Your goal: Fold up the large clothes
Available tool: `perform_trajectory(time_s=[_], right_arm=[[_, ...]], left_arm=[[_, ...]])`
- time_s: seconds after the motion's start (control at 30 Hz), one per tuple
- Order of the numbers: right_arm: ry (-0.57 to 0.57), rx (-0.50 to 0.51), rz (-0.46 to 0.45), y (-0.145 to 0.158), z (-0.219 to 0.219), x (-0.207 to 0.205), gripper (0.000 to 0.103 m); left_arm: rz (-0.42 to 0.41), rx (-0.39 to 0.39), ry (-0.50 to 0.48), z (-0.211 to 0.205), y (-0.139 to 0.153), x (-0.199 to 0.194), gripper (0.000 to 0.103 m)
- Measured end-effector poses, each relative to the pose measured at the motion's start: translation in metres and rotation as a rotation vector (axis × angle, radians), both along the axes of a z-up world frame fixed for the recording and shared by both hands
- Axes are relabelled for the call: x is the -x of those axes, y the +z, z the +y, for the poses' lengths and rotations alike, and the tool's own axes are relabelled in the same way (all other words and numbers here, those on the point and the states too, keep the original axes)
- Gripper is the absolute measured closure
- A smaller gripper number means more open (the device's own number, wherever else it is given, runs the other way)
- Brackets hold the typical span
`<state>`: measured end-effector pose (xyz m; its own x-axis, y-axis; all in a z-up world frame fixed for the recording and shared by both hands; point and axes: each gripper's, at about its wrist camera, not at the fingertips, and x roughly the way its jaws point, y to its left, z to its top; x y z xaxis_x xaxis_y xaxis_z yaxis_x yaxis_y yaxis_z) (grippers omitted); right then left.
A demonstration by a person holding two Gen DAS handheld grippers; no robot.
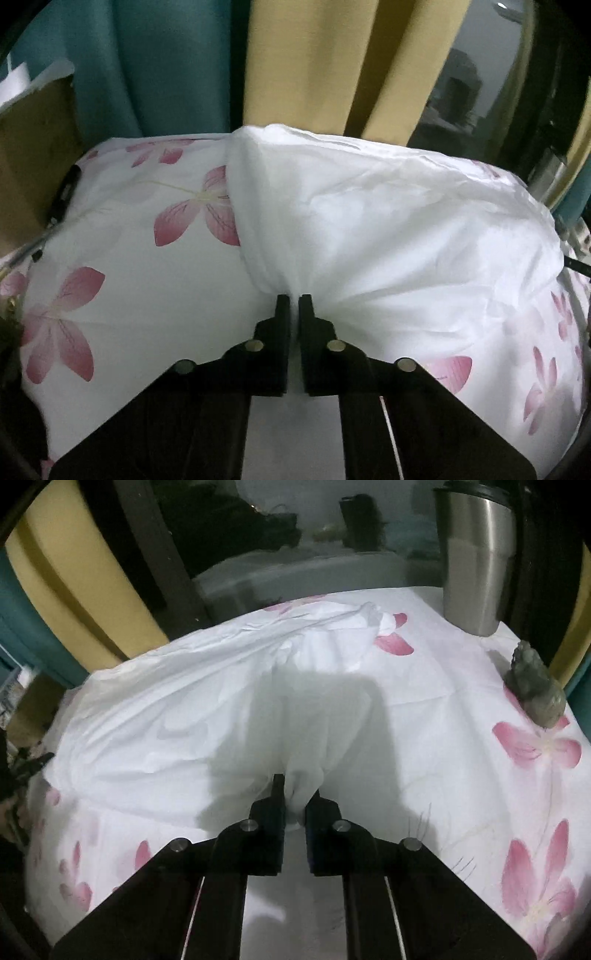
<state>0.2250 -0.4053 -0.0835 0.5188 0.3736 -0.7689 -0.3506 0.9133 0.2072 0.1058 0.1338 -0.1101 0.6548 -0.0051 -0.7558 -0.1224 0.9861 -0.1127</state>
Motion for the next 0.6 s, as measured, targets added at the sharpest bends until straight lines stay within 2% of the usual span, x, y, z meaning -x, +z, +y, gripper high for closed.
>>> perform_trajectory(time_s=[0.27,0.6], right_arm=[[-0.027,0.004,-0.031,0.01,-0.011,0.03,0.096],[-0.051,0.012,-0.058,0.018,-0.023,0.076,0.096]], left_arm=[[-0.033,0.03,0.0,0.0,0.007,0.021,0.101],[-0.059,0.068,0.004,-0.004,0.012,0.08,0.101]])
